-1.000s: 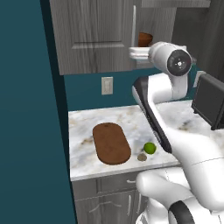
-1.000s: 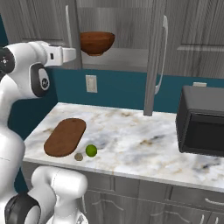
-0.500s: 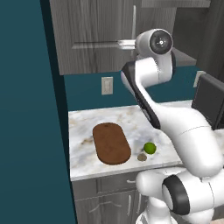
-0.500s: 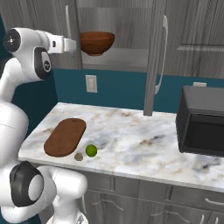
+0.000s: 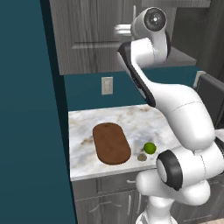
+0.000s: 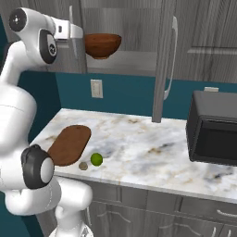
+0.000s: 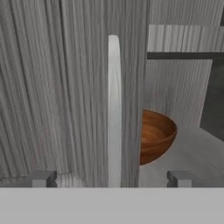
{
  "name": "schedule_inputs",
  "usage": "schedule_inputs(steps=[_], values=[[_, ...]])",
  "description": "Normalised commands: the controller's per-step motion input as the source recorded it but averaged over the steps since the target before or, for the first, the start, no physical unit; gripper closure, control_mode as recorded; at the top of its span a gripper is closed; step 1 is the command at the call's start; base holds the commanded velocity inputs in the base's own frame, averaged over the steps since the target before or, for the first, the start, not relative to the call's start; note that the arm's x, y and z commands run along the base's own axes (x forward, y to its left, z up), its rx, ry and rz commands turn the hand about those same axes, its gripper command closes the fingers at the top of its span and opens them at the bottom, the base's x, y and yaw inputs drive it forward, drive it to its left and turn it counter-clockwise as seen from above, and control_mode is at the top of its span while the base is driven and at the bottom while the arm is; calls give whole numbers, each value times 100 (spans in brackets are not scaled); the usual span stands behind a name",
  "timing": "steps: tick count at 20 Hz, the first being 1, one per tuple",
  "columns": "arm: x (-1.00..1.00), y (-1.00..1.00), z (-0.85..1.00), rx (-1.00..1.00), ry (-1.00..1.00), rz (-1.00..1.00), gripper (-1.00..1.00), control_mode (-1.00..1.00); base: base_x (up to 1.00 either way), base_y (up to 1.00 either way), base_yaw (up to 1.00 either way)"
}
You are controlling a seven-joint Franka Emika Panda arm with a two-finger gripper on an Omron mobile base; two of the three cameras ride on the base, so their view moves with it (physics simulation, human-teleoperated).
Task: Open the cabinet. Place the bowl and condiment on the counter. Then place the lime and garlic on the cutting board.
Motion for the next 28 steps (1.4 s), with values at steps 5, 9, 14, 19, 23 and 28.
schedule_inputs(steps=[5, 9, 14, 19, 23, 28], values=[[26, 0, 18, 0, -4, 3, -100, -100, 0, 0, 0], [31, -1, 2, 0, -6, 2, -100, -100, 0, 0, 0], [32, -4, -1, 0, -17, 1, -100, -100, 0, 0, 0], [20, -2, -5, 0, -12, 0, -100, -100, 0, 0, 0], [19, 0, -17, 1, -4, 2, -100, -100, 0, 0, 0], [15, 0, -16, 0, -1, 2, 100, -100, 0, 0, 0]])
